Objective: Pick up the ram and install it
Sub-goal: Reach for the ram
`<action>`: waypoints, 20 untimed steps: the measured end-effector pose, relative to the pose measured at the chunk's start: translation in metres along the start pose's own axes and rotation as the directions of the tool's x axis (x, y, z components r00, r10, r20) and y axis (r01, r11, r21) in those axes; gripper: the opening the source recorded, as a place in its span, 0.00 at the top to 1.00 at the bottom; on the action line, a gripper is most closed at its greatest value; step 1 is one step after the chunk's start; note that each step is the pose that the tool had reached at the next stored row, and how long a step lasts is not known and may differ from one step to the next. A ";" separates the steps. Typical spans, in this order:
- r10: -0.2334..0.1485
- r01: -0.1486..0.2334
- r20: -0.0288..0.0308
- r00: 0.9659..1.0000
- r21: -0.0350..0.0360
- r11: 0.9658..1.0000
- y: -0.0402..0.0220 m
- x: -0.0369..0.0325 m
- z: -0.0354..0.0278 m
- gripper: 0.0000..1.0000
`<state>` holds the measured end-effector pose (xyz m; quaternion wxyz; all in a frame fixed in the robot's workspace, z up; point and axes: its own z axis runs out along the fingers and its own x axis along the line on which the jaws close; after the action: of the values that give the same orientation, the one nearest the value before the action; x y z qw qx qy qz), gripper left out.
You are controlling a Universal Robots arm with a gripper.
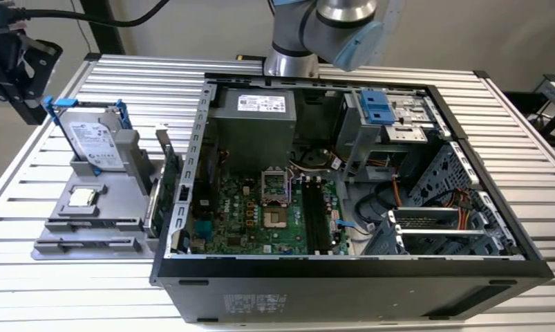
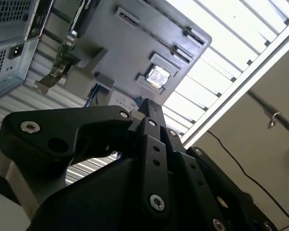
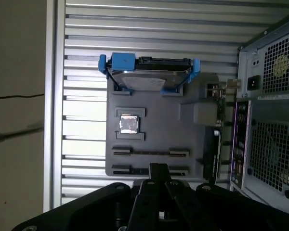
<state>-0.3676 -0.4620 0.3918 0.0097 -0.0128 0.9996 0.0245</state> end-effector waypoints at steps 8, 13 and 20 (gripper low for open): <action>0.000 0.000 0.000 1.000 0.000 1.000 -0.0242 0.0006 -0.0009 1.00; 0.004 -0.004 0.000 1.000 0.000 1.000 -0.0404 0.0010 -0.0013 1.00; 0.009 -0.009 -0.001 1.000 0.000 1.000 -0.0590 0.0015 -0.0016 1.00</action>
<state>-0.3677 -0.5211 0.3905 0.0093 -0.0082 0.9996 0.0245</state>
